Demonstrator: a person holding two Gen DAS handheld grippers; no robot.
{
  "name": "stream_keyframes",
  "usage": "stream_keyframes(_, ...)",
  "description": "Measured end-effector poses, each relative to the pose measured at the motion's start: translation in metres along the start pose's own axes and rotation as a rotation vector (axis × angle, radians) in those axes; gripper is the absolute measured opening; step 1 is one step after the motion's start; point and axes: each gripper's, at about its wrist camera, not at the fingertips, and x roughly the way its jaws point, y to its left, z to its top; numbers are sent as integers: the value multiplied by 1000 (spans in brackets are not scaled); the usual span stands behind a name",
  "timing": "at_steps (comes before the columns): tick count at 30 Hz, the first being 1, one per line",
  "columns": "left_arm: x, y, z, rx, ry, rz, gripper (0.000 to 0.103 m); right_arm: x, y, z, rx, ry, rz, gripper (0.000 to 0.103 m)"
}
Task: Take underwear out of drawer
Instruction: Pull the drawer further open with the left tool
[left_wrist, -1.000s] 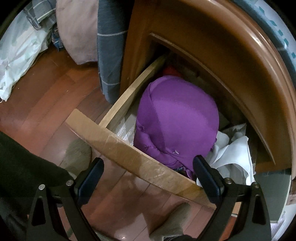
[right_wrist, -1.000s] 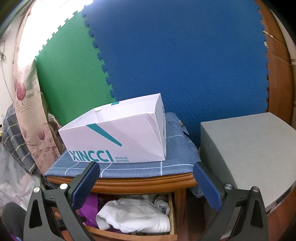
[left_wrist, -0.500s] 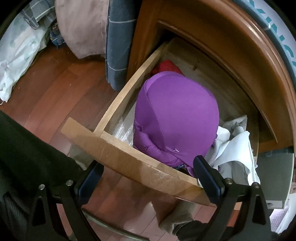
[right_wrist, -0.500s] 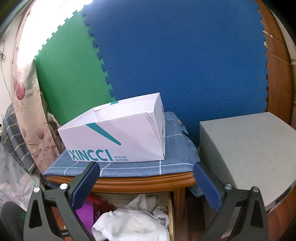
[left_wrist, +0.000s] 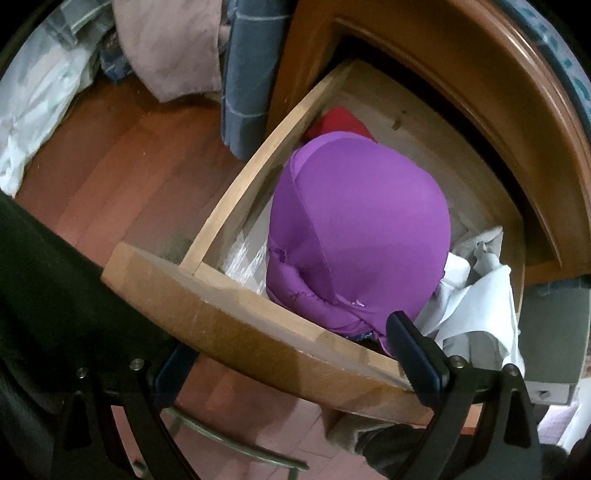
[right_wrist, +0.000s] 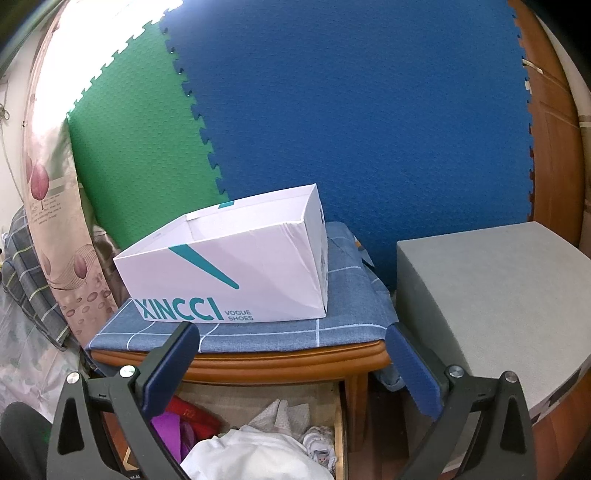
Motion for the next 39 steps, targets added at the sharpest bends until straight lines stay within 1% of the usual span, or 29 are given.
stream_keyframes(3, -4, 0, -2, 3, -25, -3, 97, 0, 0, 0, -3, -3, -1, 103)
stream_keyframes(7, -19, -5, -5, 50, -61, 25, 95, 0, 0, 1, 4, -2, 0, 103)
stream_keyframes(9, -32, -10, -7, 113, -88, 51, 95, -1, -1, 1, 8, -5, 2, 103)
stream_keyframes(12, -54, -18, -9, 214, -105, 70, 95, -2, -1, 2, 10, -7, 2, 103)
stream_keyframes(15, -88, -33, -6, 342, -165, 42, 96, -3, -2, 2, 14, -11, 6, 103)
stream_keyframes(16, -99, -38, -5, 382, -192, 24, 97, -4, -2, 2, 13, -13, 7, 103)
stream_keyframes(17, -107, -45, -3, 418, -212, 14, 103, -5, -2, 2, 12, -15, 9, 103)
stream_keyframes(18, -110, -54, 1, 459, -218, 19, 103, -5, -2, 2, 12, -16, 11, 103)
stream_keyframes(19, -107, -64, 7, 494, -211, 42, 103, -6, -2, 2, 12, -17, 15, 103)
stream_keyframes(20, -104, -69, 11, 506, -200, 56, 103, -7, -2, 2, 10, -19, 16, 103)
stream_keyframes(21, -93, -76, 20, 516, -163, 66, 103, -8, -2, 2, 8, -21, 17, 103)
stream_keyframes(24, -68, -91, 34, 507, -110, 104, 103, -11, -4, 2, 7, -26, 17, 103)
stream_keyframes(27, -40, -109, 41, 534, -66, 161, 103, -12, -8, 3, 20, -26, 18, 103)
stream_keyframes(29, -28, -115, 43, 548, -61, 188, 103, -12, -11, 3, 33, -19, 21, 103)
stream_keyframes(30, -20, -119, 45, 557, -45, 205, 103, -12, -13, 4, 39, -17, 25, 103)
stream_keyframes(33, -8, -124, 47, 570, -34, 207, 103, -14, -15, 4, 42, -18, 33, 103)
stream_keyframes(37, 13, -123, 54, 583, 2, 292, 102, -13, -14, 4, 37, -13, 43, 103)
stream_keyframes(38, 18, -122, 56, 588, 16, 306, 102, -13, -14, 4, 37, -10, 46, 103)
stream_keyframes(39, 26, -122, 59, 587, 46, 316, 102, -13, -14, 4, 37, -8, 48, 103)
